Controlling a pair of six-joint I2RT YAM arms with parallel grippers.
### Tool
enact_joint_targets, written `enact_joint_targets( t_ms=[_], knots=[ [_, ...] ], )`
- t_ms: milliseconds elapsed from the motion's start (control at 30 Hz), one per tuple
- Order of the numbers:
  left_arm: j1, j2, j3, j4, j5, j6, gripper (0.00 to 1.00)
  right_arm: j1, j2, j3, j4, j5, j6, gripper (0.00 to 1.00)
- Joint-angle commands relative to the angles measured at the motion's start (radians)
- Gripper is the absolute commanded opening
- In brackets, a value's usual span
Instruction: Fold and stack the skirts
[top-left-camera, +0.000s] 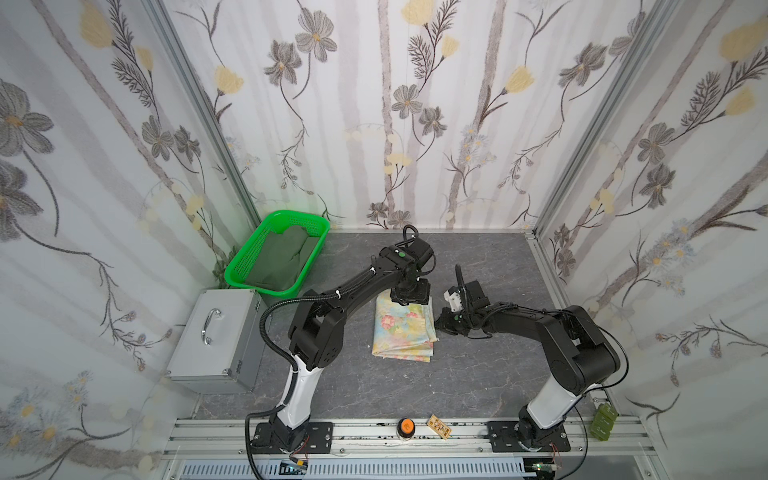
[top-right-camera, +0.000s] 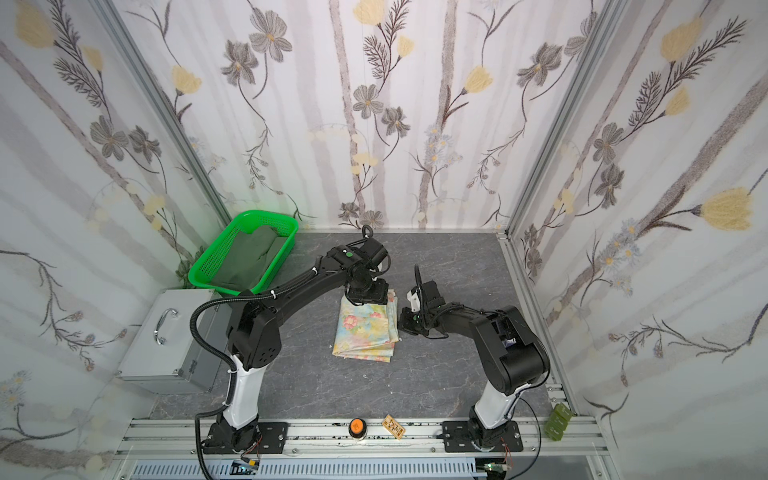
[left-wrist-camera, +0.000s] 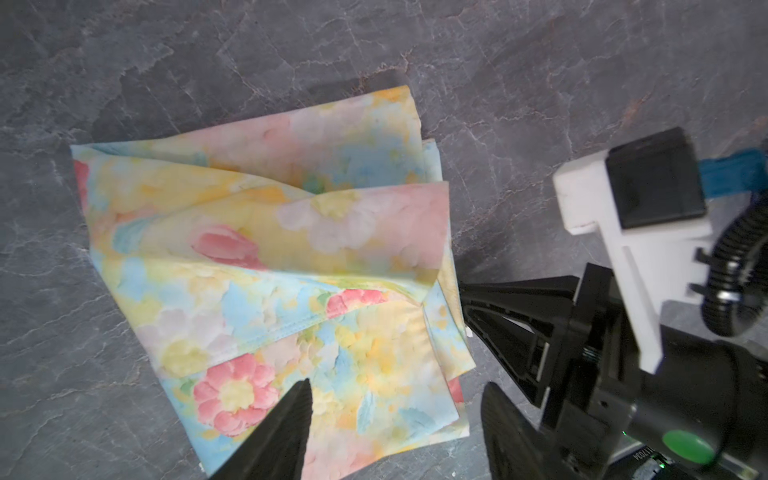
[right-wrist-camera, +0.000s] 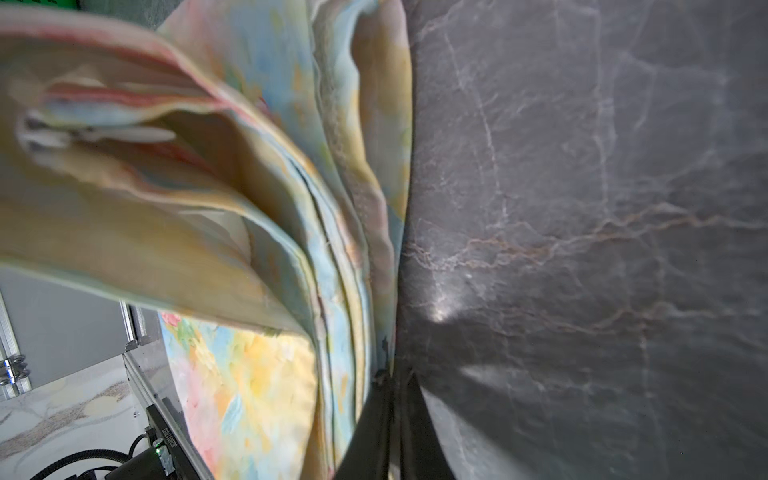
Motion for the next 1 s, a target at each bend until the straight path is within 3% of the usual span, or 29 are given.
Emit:
enact_joint_targets(
  t_ms=[0, 267, 467, 800, 967],
  knots=[
    [0.01, 0.039, 0.03, 0.003, -0.026, 0.041, 0.68, 0.003, -0.014, -0.007, 0.046, -0.054, 0.018, 0.11],
    [0.042, 0.1, 0.048, 0.052, -0.036, 0.065, 0.7, 0.02, -0.067, -0.05, 0.083, -0.133, 0.064, 0.13],
    [0.05, 0.197, 0.143, 0.086, 0.003, 0.079, 0.7, 0.085, -0.084, -0.088, 0.099, -0.155, 0.099, 0.13],
    [0.049, 0.228, 0.13, 0.101, -0.022, 0.109, 0.7, 0.138, -0.157, -0.101, 0.028, -0.086, 0.115, 0.13],
    [0.091, 0.132, 0.054, 0.144, -0.015, 0.085, 0.7, 0.142, -0.257, -0.088, -0.019, -0.034, 0.128, 0.16]
  ],
)
